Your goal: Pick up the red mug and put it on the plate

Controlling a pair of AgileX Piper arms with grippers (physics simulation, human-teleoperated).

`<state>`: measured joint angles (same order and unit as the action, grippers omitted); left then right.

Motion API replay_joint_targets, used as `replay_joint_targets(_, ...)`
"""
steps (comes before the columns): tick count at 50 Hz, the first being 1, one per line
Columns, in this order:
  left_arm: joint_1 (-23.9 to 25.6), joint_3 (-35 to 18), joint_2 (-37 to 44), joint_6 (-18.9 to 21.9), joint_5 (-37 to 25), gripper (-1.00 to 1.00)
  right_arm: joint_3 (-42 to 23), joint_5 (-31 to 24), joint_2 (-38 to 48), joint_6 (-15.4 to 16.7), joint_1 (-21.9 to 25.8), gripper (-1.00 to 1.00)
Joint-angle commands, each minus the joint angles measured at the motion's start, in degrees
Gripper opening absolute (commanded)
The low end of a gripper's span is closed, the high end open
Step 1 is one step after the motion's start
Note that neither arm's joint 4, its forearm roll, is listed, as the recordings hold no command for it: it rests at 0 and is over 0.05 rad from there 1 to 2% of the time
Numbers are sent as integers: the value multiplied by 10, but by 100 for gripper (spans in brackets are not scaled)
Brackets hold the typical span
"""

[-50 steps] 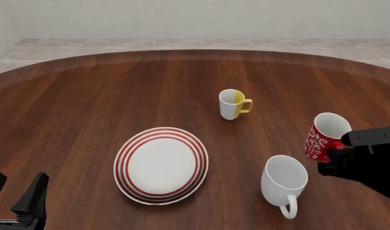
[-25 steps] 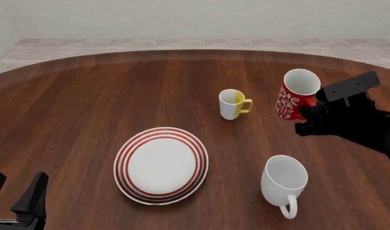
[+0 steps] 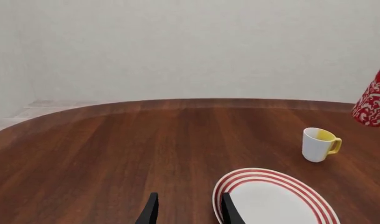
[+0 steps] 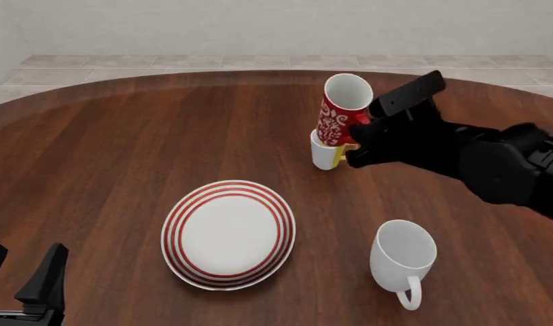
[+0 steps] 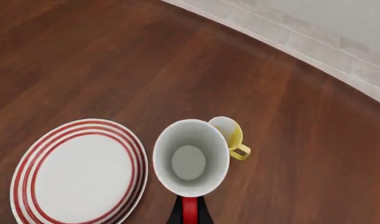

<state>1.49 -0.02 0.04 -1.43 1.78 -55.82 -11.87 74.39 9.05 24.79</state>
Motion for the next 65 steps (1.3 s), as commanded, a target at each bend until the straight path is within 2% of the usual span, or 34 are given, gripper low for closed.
replay_joint_targets(1,1,0,0,1,0,100,-32,25,51,-12,57,-100)
replay_joint_targets(12,1,0,0,3,2,100,-62,34,105,-11,116,-100)
replay_joint_targets(28,1,0,0,1,2,100,-79,42,153,-23,168,-100)
replay_joint_targets(58,-1,0,0,5,2,100,-44,81,188,-48,219,-100)
replay_joint_targets(65,-1,0,0,5,3,100,-26,102,201,-64,227,-100)
